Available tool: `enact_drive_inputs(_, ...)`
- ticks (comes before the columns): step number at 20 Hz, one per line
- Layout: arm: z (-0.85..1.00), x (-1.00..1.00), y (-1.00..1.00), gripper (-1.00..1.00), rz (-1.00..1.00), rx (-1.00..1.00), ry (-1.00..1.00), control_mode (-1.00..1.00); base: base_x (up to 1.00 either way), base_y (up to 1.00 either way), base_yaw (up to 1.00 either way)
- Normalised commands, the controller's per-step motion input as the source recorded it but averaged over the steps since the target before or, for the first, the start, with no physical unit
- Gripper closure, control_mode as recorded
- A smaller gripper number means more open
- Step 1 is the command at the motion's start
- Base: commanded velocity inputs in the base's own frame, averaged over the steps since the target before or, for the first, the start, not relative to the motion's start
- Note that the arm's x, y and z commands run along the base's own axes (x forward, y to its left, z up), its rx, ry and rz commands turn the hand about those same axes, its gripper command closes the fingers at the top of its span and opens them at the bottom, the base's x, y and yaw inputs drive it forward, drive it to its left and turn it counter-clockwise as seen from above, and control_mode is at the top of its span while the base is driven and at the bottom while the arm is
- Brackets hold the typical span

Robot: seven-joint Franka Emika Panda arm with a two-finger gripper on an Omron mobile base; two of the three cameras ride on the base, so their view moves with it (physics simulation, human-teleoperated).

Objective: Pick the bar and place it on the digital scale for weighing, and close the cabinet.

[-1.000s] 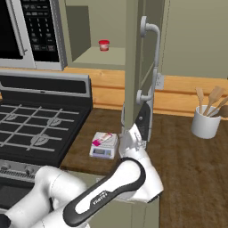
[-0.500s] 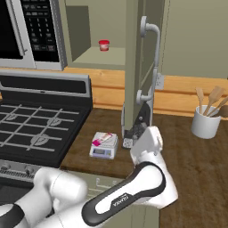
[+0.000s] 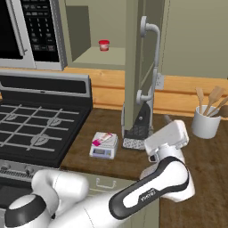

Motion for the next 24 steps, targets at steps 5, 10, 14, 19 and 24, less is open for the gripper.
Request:
enact_drive_inputs(5, 0.41, 0.35, -0.41, -1.0, 0.0, 0.22, 0.0, -1.0, 0.0, 0.0, 0.0)
enact_drive_inputs(10, 0.12, 0.11, -0.46, -1.0, 0.0, 0.16, 0.0, -1.0, 0.0, 0.0, 0.0)
enact_drive_inputs(14, 0.34, 0.05, -0.25, -1.0, 0.0, 0.15, 0.0, -1.0, 0.0, 0.0, 0.0)
enact_drive_inputs(19, 0.77, 0.01, 0.1, -1.0, 0.0, 0.09, -0.02, -1.0, 0.0, 0.0, 0.0)
enact_drive_inputs(24, 0.83, 0.0, 0.74, -1.0, 0.0, 0.0, 0.01, -1.0, 0.0, 0.0, 0.0)
